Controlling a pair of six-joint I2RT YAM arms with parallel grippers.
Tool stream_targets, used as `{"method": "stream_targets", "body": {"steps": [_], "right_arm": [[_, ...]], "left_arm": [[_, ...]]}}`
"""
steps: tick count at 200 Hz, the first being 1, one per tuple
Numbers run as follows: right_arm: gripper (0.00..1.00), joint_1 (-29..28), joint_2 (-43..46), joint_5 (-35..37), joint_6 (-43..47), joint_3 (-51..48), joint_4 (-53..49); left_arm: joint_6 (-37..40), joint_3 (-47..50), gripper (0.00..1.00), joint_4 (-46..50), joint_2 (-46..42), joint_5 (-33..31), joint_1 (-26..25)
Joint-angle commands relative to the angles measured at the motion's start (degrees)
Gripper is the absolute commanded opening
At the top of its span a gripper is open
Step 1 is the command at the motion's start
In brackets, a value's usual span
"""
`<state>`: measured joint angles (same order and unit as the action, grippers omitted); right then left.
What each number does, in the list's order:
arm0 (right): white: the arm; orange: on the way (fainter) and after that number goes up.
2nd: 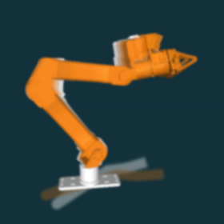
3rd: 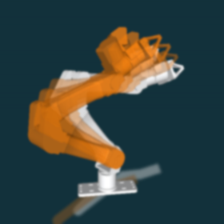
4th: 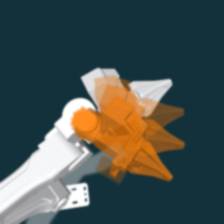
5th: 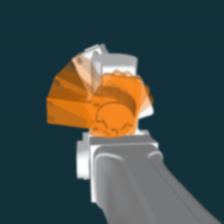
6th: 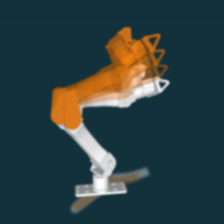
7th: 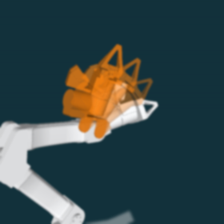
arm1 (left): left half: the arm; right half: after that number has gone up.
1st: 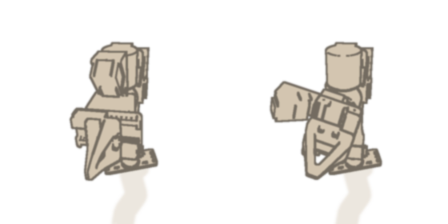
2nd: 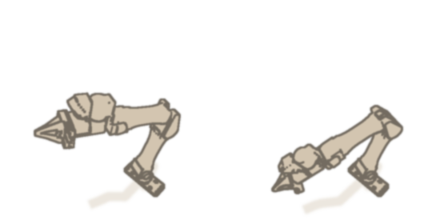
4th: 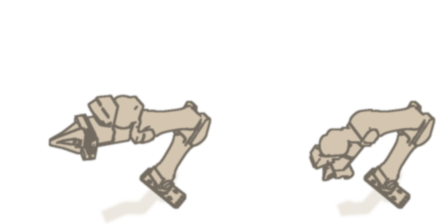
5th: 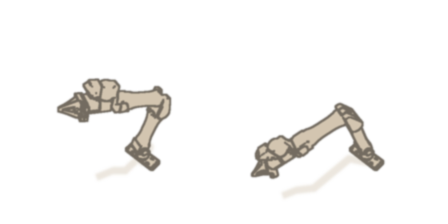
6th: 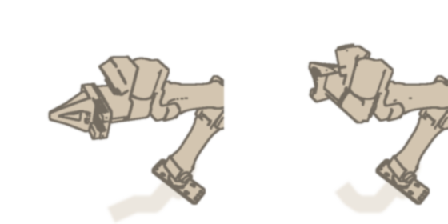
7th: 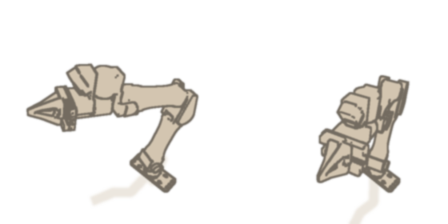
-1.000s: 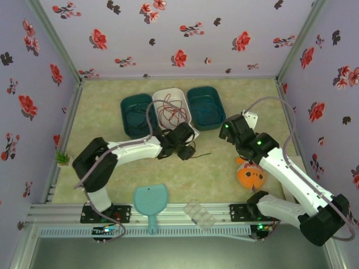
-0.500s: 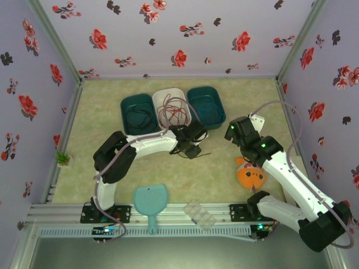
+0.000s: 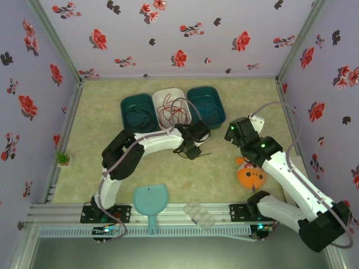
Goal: Untangle the cables
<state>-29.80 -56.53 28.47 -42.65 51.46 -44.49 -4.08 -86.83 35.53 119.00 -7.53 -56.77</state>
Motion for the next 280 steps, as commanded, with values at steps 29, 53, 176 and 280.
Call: {"method": "stream_targets", "body": {"steps": [29,53,176,280], "right_arm": [[0.99,0.68,0.83,-0.21,-1.34,-1.56,0.7],[0.99,0.71,0.8,-0.41,-1.49,-1.72,0.9],[0.99,0.89,0.85,-0.96,-1.21,-1.8,1.37],[0.99,0.97,0.66,-1.53,-1.43,-1.76,1.74]], "left_arm": [[1.35,-1.61,0.28,2.02,2.46,-0.95,0.87],[1.35,-1.6,0.09,2.35,1.74,-0.94,0.87],[-1.79,6.15,0.0,-4.86,-25.76,16.86,3.13],[-5.25,17.46,0.0,-8.6,-48.78,10.15,19.11]]}}
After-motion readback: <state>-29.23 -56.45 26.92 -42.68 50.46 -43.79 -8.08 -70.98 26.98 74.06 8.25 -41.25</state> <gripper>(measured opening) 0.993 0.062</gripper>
